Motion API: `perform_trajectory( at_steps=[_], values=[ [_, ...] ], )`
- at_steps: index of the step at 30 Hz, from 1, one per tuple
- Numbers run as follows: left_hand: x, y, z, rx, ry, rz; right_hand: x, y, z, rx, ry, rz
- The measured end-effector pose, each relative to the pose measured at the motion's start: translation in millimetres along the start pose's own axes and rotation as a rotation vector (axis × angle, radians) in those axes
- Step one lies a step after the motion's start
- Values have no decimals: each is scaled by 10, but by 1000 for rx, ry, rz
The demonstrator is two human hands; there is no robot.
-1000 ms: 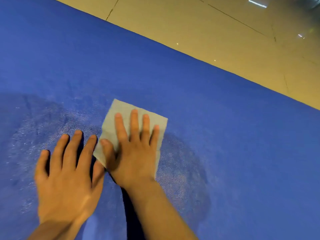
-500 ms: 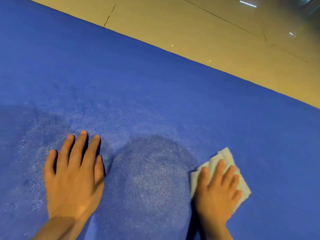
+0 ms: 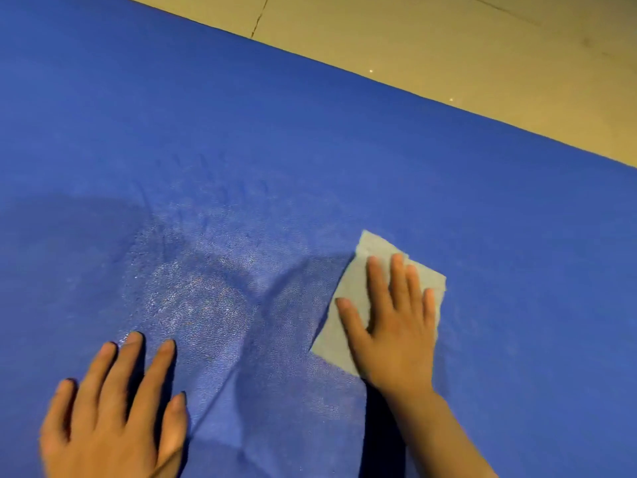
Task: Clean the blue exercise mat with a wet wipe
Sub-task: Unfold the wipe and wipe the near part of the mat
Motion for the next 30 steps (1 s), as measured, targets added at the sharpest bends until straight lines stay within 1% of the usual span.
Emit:
perform_trajectory(
  at_steps=[1, 2, 4, 5, 6, 7, 10, 12, 13, 14, 15, 17, 19, 21, 23, 24, 27, 30],
  values=[
    [-48, -7, -60, -30, 20, 0, -69, -138, -145, 151, -16, 15],
    [-49, 8, -66, -33, 13, 21, -120, -239, -230, 253, -20, 18],
    [-49, 14, -59, -22, -50, 34, -128, -316, -200, 338, -14, 30],
    [-67, 13, -82, -19, -61, 19, -98, -270, -88, 323, -13, 41],
    [-54, 28, -70, -20, -56, 10, -44, -150, 71, 260, -2, 43],
    [-61, 33, -69, -24, -53, 10, 6, 29, 257, 157, 10, 39],
    [-14, 56, -38, -10, -74, -4, 176, 761, 723, -227, 27, 112],
    [-2, 54, -11, 0, -73, 18, 193, 1185, 758, -452, 65, 152],
    [-14, 44, -19, -16, -53, 37, 196, 1333, 656, -492, 69, 148],
    [-13, 40, -21, -27, -22, 62, 178, 1439, 495, -467, 60, 135],
    [-24, 37, -30, -41, 6, 88, 140, 1509, 290, -383, 54, 130],
    [-35, 28, -39, -46, 22, 114, 27, 1581, -138, -149, 71, 137],
    [-32, 34, -32, -31, 14, 114, -30, 1620, -390, 37, 103, 175],
    [-25, 45, -25, -33, 9, 105, -3, 1587, -346, 149, 101, 175],
    [-19, 49, -23, -39, 10, 99, 49, 1473, -79, 181, 99, 133],
    [-15, 48, -24, -41, 5, 100, 73, 1387, 113, 137, 112, 120],
    [-2, 38, -14, -26, -19, 108, 197, 1134, 797, -137, 124, 140],
    [20, 41, 7, -29, -12, 118, 182, 955, 1310, -349, 10, 117]
  ],
)
Point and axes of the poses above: each hand's wrist, its own y-axis away from the middle knuckle, its own x-axis out of the palm, z = x × y, the point moved 2 cm from there along -y, towards the middle knuckle, and after that the axes turned 4 degrees about z, right-handed, at the moved point
